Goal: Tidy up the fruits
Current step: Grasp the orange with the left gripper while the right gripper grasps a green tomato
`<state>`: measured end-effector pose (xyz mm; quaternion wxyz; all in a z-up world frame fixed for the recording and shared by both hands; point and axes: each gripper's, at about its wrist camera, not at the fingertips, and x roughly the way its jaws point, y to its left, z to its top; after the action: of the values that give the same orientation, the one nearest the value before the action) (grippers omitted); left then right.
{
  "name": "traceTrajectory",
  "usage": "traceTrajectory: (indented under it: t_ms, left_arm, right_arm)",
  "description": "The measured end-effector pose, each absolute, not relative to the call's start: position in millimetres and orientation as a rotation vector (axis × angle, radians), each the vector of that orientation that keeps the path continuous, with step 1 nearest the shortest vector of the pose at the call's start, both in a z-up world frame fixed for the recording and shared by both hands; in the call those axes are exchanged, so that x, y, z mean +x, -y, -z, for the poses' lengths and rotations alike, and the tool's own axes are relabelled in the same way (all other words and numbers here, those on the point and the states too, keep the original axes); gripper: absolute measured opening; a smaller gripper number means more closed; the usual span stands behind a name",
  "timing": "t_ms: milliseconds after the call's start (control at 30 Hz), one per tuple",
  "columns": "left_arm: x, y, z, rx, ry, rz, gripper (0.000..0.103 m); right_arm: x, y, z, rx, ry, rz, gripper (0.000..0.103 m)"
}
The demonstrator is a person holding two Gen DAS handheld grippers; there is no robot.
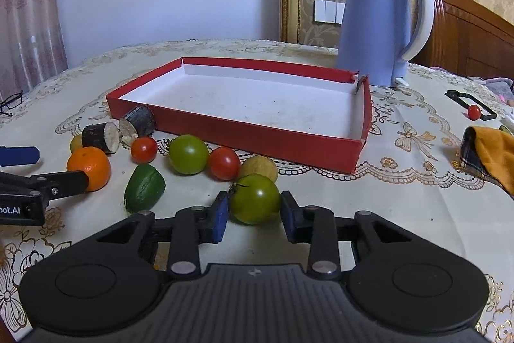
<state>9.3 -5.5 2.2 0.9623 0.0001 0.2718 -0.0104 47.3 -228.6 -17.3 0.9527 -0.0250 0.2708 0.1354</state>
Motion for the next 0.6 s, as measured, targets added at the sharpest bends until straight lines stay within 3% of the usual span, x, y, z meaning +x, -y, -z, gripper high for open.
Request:
traceTrajectory:
  t_ms: [133,200,300,433,600]
  left_arm:
    - [13,10,-3,0.005,-0.558,0.041,0.086]
    - [14,14,-3,0.012,-0.562,0.054,0.076]
    - [18,22,-2,0.032,-0.576,0.064,0.071]
    - [25,27,1,0.024,-0.597,0.089,0.043]
    - [23,30,1,0.028,-0.596,0.084,0.040]
  right_arm:
    - [39,233,15,-0.036,-0.521,-0.264,0.033]
    - [33,236,14,-0.025,-0.509,-0.268,0.033]
    - [30,237,16,-0.021,-0.507,-0.266,0.033]
    - [27,241,16,-0.005,-0.497,-0.265,0.033]
    - [23,244,12,0.003,-0.473,-0.264,0.033]
